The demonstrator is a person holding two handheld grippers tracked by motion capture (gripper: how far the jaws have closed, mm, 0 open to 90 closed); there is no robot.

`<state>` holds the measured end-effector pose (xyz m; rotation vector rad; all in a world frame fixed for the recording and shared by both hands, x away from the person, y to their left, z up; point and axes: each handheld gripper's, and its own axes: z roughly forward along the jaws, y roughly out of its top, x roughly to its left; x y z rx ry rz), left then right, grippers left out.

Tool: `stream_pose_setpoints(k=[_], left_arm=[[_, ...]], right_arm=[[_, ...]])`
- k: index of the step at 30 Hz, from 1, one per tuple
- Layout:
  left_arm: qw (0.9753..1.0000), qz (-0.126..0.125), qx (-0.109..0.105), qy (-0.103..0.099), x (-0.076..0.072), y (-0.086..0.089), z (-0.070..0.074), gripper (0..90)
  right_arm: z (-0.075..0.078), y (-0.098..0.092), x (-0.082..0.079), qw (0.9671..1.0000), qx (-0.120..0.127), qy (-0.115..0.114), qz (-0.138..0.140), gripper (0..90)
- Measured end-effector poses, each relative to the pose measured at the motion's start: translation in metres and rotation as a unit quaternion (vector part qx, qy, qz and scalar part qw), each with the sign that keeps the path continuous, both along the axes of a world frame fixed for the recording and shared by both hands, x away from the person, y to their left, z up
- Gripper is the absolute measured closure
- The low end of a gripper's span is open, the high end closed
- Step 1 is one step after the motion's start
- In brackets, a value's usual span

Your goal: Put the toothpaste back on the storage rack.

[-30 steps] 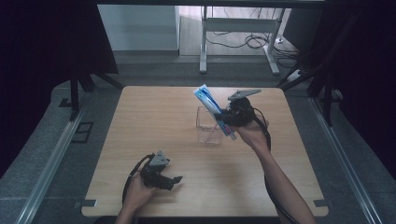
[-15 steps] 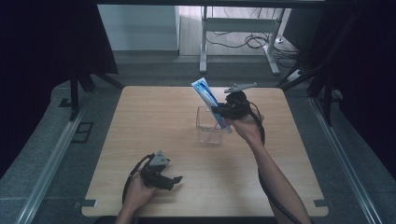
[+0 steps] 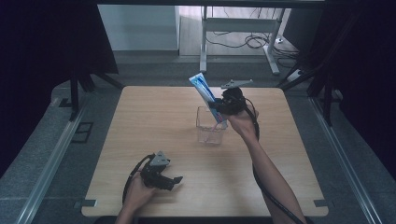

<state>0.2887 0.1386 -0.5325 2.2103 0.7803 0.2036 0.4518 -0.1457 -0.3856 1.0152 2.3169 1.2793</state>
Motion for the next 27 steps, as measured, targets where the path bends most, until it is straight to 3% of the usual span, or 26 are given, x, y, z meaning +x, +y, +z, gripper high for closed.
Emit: stream_pose_setpoints(k=[17, 27], left_arm=[[1.0000, -0.002, 0.000, 0.000, 0.000, -0.001, -0.001, 13.1], [1.0000, -0.002, 0.001, 0.002, 0.000, -0.001, -0.001, 13.1]], right_arm=[[-0.022, 0.015, 0.011, 0.9997, -0.024, -0.008, 0.002, 72.9], [-0.036, 0.017, 0.015, 0.9993, -0.037, 0.000, 0.004, 72.8]])
